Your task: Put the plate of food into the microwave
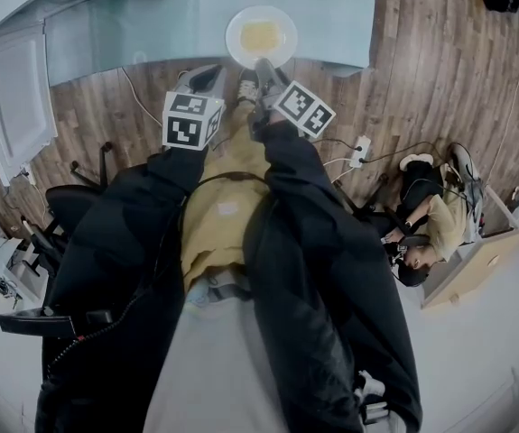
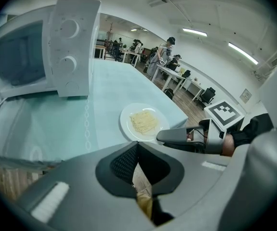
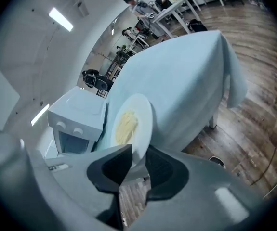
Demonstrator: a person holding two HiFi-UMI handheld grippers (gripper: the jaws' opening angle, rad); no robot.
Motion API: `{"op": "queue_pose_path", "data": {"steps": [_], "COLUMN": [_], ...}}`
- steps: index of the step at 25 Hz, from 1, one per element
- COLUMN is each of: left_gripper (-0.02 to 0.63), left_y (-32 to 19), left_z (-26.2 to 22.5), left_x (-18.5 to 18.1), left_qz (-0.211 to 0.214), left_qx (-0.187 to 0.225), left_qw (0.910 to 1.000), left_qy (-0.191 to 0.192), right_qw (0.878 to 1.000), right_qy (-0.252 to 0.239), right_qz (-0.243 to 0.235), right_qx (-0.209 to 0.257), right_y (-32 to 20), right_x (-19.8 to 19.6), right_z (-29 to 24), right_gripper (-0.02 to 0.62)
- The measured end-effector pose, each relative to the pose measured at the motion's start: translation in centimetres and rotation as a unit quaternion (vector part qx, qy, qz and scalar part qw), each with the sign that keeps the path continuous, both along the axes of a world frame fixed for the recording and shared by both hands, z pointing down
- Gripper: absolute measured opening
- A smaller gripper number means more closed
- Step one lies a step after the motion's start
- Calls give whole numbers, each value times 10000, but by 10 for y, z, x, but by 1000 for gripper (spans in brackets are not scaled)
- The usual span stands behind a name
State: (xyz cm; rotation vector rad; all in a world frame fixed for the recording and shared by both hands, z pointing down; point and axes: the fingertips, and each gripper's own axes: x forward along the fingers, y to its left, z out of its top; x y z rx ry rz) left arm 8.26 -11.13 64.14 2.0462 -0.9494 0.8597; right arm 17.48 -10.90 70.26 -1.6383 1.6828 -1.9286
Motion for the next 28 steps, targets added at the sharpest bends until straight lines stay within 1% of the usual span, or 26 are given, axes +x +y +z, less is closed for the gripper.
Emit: {"op": "queue_pose_path", "data": {"steps": [3,7,10,13,19,23,26,28], "left_gripper": [0,0,0,0,0,2,0,0], "left_y": [0,-2,-2,-2,-2,2,5,7], "left_z": [-3,1,0,-5,-7,-8,-8,-7], "left_x": [-2,-14,-17,-20,-34,-44,-60,-73], "left_qz": [-43,-192,-271,-306,-473,-621,-767,-893], "left_qx": [16,5,27,76,111,123,126,115], "left_qw": [10000,9998,9996,9995,9988,9980,9969,9959], "left_qy": [13,-20,-4,21,58,87,95,83], "right_qw": [9988,9934,9892,9871,9857,9855,9872,9860], "right_qy": [-354,-853,-1109,-1218,-1361,-1411,-1395,-1471], "right_qz": [288,505,642,731,592,363,199,59], "right_qx": [174,573,709,734,798,868,749,780], "right_y": [0,-5,-4,-1,-4,-5,-2,-3], "right_x": [3,-3,-4,-5,-18,-32,-48,-62], "right_z": [-6,-16,-20,-22,-29,-34,-32,-33], "right_gripper": [55,17,9,9,9,9,9,11]}}
